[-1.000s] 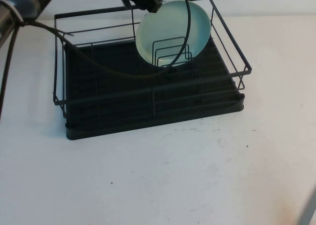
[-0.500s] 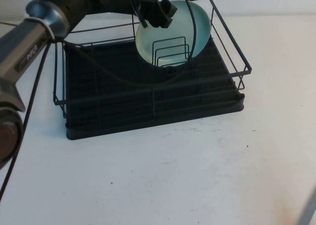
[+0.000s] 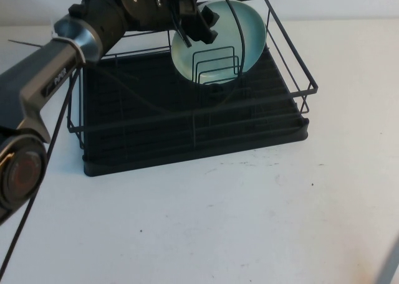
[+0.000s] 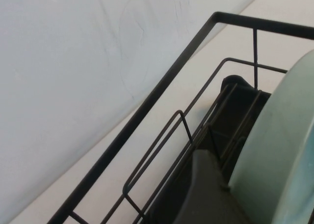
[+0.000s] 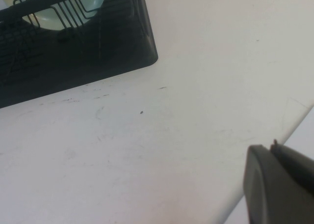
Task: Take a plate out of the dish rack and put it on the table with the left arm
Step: Grasp the plate from the shelf, then place the plate from the table
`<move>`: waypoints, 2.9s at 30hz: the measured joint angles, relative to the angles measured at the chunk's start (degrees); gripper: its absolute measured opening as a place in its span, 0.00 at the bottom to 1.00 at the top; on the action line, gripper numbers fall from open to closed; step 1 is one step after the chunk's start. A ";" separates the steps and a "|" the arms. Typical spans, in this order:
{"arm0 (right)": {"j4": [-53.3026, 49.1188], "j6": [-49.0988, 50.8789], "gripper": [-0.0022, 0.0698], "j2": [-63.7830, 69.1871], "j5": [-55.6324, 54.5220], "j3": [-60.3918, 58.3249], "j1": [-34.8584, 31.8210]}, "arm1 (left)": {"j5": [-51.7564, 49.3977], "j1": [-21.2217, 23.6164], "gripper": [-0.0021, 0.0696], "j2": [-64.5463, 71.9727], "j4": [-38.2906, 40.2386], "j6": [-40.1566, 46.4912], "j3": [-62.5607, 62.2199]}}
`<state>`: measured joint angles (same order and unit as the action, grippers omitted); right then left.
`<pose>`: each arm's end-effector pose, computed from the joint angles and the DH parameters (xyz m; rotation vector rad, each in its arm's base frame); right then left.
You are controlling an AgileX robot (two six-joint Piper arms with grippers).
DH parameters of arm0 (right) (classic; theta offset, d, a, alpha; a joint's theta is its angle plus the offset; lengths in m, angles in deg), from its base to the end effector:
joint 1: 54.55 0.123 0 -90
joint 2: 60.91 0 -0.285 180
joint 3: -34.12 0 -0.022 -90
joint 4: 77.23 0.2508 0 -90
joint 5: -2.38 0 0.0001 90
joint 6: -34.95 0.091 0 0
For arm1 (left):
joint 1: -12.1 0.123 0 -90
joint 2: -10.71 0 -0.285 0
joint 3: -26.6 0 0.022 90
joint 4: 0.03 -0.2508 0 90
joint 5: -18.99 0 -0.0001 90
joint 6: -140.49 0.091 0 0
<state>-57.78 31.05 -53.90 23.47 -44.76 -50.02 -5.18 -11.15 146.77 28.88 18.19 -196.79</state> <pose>0.0516 0.0151 0.1729 0.0747 1.8580 0.3401 0.4873 -0.2290 0.2945 1.0165 1.7045 -0.1113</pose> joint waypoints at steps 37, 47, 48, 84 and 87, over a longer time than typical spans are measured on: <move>0.00 0.00 0.00 0.00 0.13 0.00 0.00 | -27.43 -0.10 0.09 -20.83 -4.10 -1.08 -0.22; 0.00 0.00 0.00 0.00 0.13 0.00 0.00 | -47.27 0.54 0.09 -24.27 -1.68 -18.88 6.37; 0.00 0.00 0.00 0.00 0.13 0.00 0.00 | -47.27 0.86 0.09 -25.26 0.24 -19.12 8.15; 0.00 0.00 0.00 0.00 0.13 0.00 0.00 | -18.96 18.36 0.09 -35.69 68.56 23.66 91.48; 0.00 0.00 0.00 0.00 0.13 0.00 0.00 | -20.77 18.36 0.09 -32.84 68.56 25.95 91.35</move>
<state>-57.78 31.05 -53.90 23.61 -44.76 -50.02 -25.95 7.21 113.93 97.44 44.14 -105.44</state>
